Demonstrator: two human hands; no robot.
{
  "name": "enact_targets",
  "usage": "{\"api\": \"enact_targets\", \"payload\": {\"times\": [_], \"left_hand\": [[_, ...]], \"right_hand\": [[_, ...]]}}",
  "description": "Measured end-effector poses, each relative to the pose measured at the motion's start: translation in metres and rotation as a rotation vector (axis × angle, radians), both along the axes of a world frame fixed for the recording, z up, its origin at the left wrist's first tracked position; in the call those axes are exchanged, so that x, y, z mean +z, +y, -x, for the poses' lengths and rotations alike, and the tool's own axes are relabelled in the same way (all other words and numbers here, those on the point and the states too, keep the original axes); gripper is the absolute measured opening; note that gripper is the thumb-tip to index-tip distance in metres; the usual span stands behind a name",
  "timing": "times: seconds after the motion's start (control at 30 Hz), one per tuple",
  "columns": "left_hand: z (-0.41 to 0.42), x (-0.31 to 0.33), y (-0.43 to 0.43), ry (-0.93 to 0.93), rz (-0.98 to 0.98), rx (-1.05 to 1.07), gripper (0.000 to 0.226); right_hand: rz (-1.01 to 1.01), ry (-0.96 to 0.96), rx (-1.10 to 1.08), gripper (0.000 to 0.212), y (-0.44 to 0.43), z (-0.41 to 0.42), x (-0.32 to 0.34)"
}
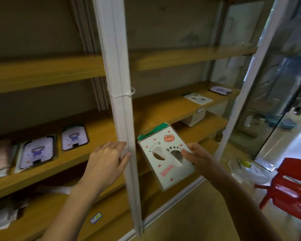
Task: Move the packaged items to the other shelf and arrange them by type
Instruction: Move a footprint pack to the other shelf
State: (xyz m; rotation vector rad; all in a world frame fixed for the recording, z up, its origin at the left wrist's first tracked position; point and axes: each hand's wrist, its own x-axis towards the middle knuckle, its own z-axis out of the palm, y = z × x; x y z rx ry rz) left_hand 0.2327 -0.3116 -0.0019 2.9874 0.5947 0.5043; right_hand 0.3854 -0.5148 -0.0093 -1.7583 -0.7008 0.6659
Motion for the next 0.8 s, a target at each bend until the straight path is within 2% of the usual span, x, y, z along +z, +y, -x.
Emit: {"api": "enact_targets", "payload": {"times": [0.27,0.37,0.57,0.8], "left_hand": [[-0.091,-0.005,-0.07,0.059,-0.013,-0.092,0.047],[-0.127,-0.003,-0.088,0.071,-0.027,-0.133,0.047],[-0.203,-0.004,-0.105,0.099,-0.037,-0.188,0.046],[-0.313,-0.003,-0.103,0.078,-0.01,-0.204,0.045]], "right_hand": [[-0.019,-0.021,-0.134,0.029,-0.078,-0.071,-0.009],[-0.068,-0.01,-0.173,0.013,-0.097,-0.092,-0.004],[-0.132,-0.036,-0.291,0.017,-0.119,-0.144,-0.005],[-0.154,0.07,-0.353,0.009,-0.119,-0.245,-0.012]]}}
